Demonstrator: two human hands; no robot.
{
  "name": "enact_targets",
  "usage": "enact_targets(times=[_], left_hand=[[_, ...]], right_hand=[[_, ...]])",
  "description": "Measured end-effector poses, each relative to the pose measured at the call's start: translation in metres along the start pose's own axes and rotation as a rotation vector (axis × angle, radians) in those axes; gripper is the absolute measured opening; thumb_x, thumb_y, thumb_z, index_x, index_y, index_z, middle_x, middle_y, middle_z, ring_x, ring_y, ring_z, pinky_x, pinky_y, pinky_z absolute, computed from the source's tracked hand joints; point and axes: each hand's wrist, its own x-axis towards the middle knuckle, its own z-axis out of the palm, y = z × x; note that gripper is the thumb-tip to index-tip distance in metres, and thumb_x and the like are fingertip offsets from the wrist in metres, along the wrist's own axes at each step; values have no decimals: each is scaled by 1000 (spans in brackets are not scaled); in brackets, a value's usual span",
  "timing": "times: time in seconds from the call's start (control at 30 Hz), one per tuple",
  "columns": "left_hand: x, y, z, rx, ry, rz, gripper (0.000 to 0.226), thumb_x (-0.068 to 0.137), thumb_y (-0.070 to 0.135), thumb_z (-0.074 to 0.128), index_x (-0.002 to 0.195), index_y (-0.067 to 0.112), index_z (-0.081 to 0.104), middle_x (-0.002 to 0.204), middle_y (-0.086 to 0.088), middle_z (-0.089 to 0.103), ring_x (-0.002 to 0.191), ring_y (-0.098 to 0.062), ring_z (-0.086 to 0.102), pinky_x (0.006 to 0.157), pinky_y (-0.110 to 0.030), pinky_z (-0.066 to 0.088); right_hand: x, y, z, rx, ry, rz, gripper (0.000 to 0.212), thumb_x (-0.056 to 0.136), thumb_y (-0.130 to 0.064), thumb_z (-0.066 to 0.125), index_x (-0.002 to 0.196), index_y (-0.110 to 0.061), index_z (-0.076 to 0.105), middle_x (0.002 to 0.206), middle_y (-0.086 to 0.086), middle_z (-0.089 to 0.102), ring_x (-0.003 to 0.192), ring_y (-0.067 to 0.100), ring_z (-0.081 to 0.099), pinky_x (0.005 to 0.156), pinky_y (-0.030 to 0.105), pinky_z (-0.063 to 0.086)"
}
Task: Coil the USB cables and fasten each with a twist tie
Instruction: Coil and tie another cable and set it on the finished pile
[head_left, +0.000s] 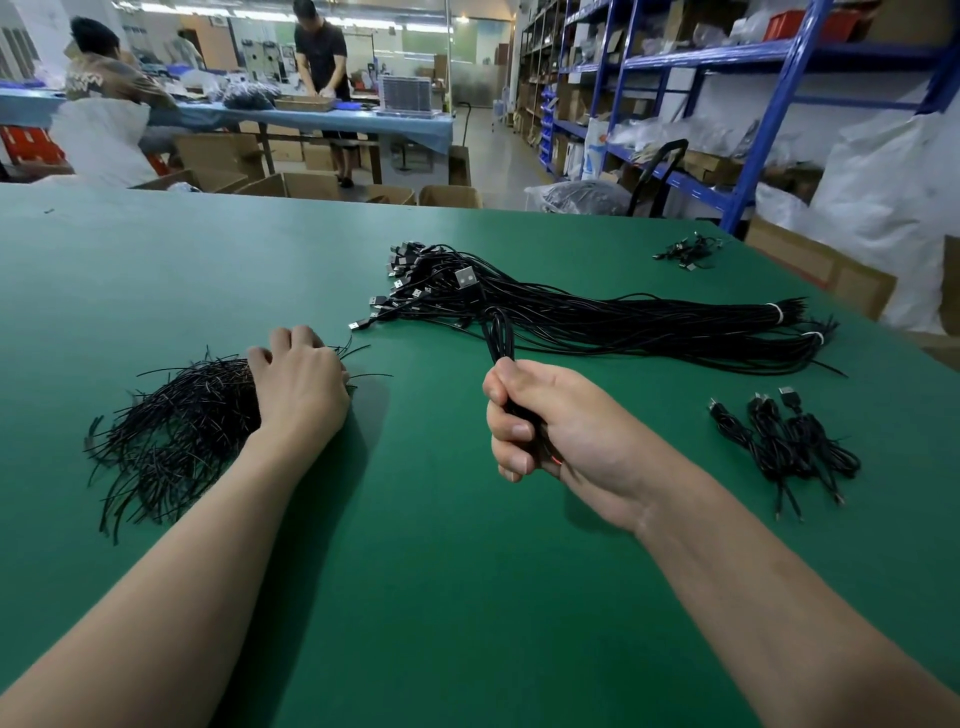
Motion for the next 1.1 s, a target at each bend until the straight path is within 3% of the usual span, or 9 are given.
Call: enact_targets(times=[0.2,0.3,0.4,0.47,0.53,0.6,0.7,0.87,1.1], left_hand=[[2,9,-6,-216,326,60,12,97,11,58,100,8,69,117,-13,61,114,-36,48,100,-50,25],[1,14,-12,-365,374,64,12,102,15,53,101,11,64,105,-10,68,99,-35,57,91,-44,31],[0,20,-26,-639,266,56,10,102,20,55,100,15,63,89,0,73,80,-27,62,74,-38,43],[-4,30,-42,-868,162,50,7,100,20,59,100,16,66,82,5,73,76,-16,68,72,-32,52],[-18,46,-59,-1117,47,41,8,99,16,61,101,16,68,79,4,73,65,-8,67,61,-17,49],[-40,63,-70,-1273,-97,58,13,98,13,60,100,21,71,77,3,74,58,-6,61,54,-14,44],[-79,75,-72,-1357,-292,78,14,97,8,62,98,16,73,73,3,73,56,-7,58,55,-17,46],[-115,60,-66,-1464,-322,-40,4,95,5,64,99,5,63,78,-6,76,55,-12,59,54,-19,46],[-143,57,-50,-1493,-464,29,14,94,13,70,104,11,59,79,-16,74,57,-17,65,57,-20,49]], right_hand=[[0,-2,-3,-9,33,-12,33,110,-35,35,85,-16,45,61,-4,40,49,14,46,55,25,47],[-1,-3,-4,-27,54,-27,32,110,-35,35,86,-15,44,62,-3,41,50,14,48,55,25,47],[0,-2,-5,-17,82,-60,31,110,-31,35,85,-15,45,63,-1,52,55,16,56,54,25,48],[1,-2,-4,-34,111,-77,31,111,-28,34,84,-16,45,68,1,63,62,17,65,54,25,51],[2,0,-3,-60,143,-73,31,111,-27,33,85,-16,45,75,3,69,69,18,70,55,25,52],[3,3,-2,-92,187,-51,31,111,-26,32,85,-15,46,79,5,72,71,17,71,54,25,51],[3,8,2,-134,265,-29,32,110,-26,33,85,-15,48,86,8,71,72,15,69,53,25,51],[-4,21,11,-311,339,-19,30,109,-26,37,85,-16,53,105,7,69,78,9,66,49,23,47],[-31,61,20,-241,364,-14,30,108,-25,41,90,-9,58,92,-3,73,78,9,70,54,26,51]])
